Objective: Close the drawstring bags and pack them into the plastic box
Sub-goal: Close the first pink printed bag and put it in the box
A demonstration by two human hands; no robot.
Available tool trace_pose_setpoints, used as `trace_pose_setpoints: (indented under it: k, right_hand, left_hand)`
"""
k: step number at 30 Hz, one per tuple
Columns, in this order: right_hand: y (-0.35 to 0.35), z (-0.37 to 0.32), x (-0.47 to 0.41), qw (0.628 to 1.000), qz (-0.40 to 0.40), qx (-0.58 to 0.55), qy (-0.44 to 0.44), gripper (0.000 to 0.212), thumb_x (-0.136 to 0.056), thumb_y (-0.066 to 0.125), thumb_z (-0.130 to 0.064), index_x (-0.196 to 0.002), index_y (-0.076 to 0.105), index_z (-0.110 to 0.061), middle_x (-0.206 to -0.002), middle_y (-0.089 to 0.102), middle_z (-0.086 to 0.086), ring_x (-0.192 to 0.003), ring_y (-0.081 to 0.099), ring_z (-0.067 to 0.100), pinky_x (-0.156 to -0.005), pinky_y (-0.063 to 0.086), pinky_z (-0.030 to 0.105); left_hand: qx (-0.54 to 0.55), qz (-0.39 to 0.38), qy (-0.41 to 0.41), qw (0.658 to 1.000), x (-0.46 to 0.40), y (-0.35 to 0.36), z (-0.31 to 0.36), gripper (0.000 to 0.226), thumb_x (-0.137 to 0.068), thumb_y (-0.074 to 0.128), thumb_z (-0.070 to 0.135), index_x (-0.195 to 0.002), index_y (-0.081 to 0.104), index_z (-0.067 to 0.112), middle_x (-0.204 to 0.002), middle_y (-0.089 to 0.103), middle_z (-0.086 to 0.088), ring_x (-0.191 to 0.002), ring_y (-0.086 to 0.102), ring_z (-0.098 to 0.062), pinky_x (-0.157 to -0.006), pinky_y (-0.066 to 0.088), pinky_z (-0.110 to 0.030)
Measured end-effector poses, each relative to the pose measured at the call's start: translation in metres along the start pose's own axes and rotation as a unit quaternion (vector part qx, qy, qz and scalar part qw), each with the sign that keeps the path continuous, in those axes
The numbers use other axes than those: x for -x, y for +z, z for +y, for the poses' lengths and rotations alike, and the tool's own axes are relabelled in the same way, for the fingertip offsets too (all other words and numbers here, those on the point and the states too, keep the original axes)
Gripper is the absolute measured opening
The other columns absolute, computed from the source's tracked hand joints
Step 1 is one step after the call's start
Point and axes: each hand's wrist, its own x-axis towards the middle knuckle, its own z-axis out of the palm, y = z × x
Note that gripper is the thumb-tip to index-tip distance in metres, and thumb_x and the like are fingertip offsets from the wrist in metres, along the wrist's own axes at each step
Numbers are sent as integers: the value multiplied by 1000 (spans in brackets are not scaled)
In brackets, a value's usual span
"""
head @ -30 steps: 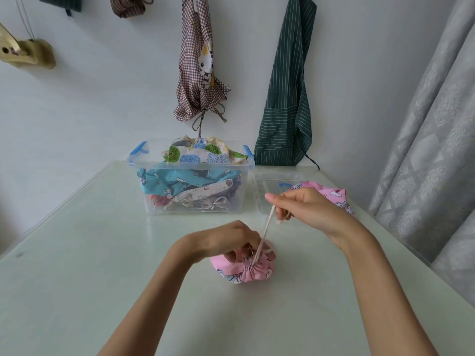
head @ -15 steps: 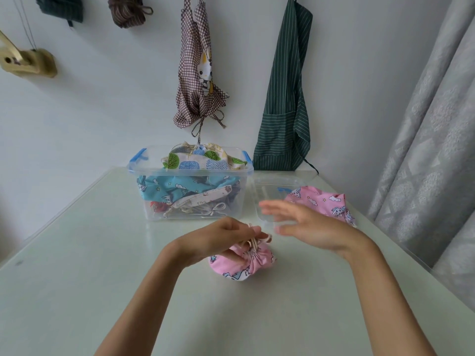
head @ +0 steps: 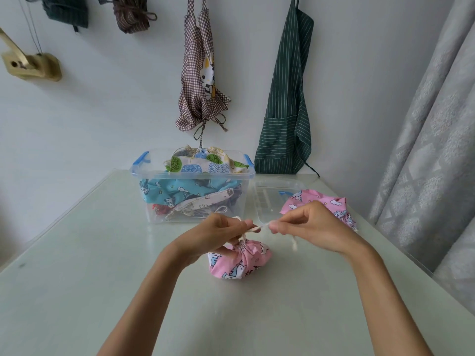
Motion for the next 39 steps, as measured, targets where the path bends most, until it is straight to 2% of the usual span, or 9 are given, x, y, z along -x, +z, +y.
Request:
trace_pose_setpoints:
  k: [3, 6, 11, 13, 17, 24, 27, 30, 39]
  right_hand:
    - [0, -5, 0, 999, 25, -10, -19, 15, -85, 66, -27, -75, 75, -19, -72, 74, 0, -62, 63, 3, -63, 47, 9]
    - [4, -5, -4, 998, 69, -10, -6, 16, -87, 65, -23, -75, 74, -17, -67, 72, 3, -52, 59, 3, -53, 42, 7]
    - [10, -13, -8, 989, 144, -31, -9, 15, -86, 66, -25, -77, 73, -14, -59, 68, -2, -49, 57, 4, -53, 44, 12]
    - [5, -25, 0, 990, 119, -58, -46, 14, -86, 66, -22, -77, 73, -14, -63, 68, 0, -51, 56, 4, -53, 42, 10]
    - [1, -40, 15, 995, -66, 5, -81, 10, -83, 69, -22, -88, 77, -22, -76, 74, -4, -68, 62, 3, -68, 48, 16]
    - [5, -37, 14, 990, -107, 75, -62, 25, -88, 58, -40, -91, 77, -24, -83, 74, -4, -76, 65, 4, -73, 47, 13]
    - [7, -22, 3, 994, -31, 85, -59, 15, -91, 58, -34, -98, 70, -29, -96, 70, -12, -85, 61, 2, -75, 43, 12]
    - [18, -10, -4, 991, -94, 75, -52, 26, -86, 66, -26, -108, 60, -40, -109, 64, -16, -96, 56, 1, -69, 43, 11]
    - [25, -3, -11, 996, -58, 34, -60, 13, -78, 70, -17, -79, 64, -29, -81, 64, -6, -81, 58, 12, -77, 44, 27]
  left_hand:
    - [6, -12, -2, 1000, 0, 4, 0, 35, -81, 51, 54, -79, 77, 30, -70, 43, -6, -68, 38, -18, -67, 40, -27]
    - [76, -7, -8, 997, -2, 6, -1, 43, -78, 56, 52, -91, 77, 16, -53, 47, 6, -60, 41, -11, -62, 32, -23]
    - [219, -30, -24, 975, -8, 9, -5, 34, -74, 66, 38, -93, 73, 11, -66, 59, 3, -49, 47, -2, -48, 43, -9]
    - [287, -27, -36, 957, -9, 8, -5, 29, -70, 71, 34, -86, 70, 9, -72, 57, 1, -49, 49, -2, -50, 48, -8]
    - [399, 5, -43, 916, -7, 5, 0, 13, -68, 72, 19, -75, 72, 8, -67, 68, -2, -50, 62, -3, -50, 52, -11]
    - [370, 43, -56, 926, -3, 6, 1, 12, -75, 68, 2, -83, 68, 11, -67, 63, -4, -50, 58, -4, -57, 55, -13]
    - [350, 45, -38, 935, 0, 6, 3, 17, -75, 69, -5, -82, 68, 11, -62, 61, -1, -48, 57, -3, -52, 52, -12]
    - [337, 51, -16, 940, 3, 5, 5, 18, -74, 67, -7, -77, 71, 10, -64, 70, -3, -53, 65, -7, -52, 53, -13]
    - [77, 174, 90, 978, 4, -2, 11, 14, -71, 75, -3, -69, 73, 11, -68, 73, -2, -63, 66, -9, -64, 55, -18]
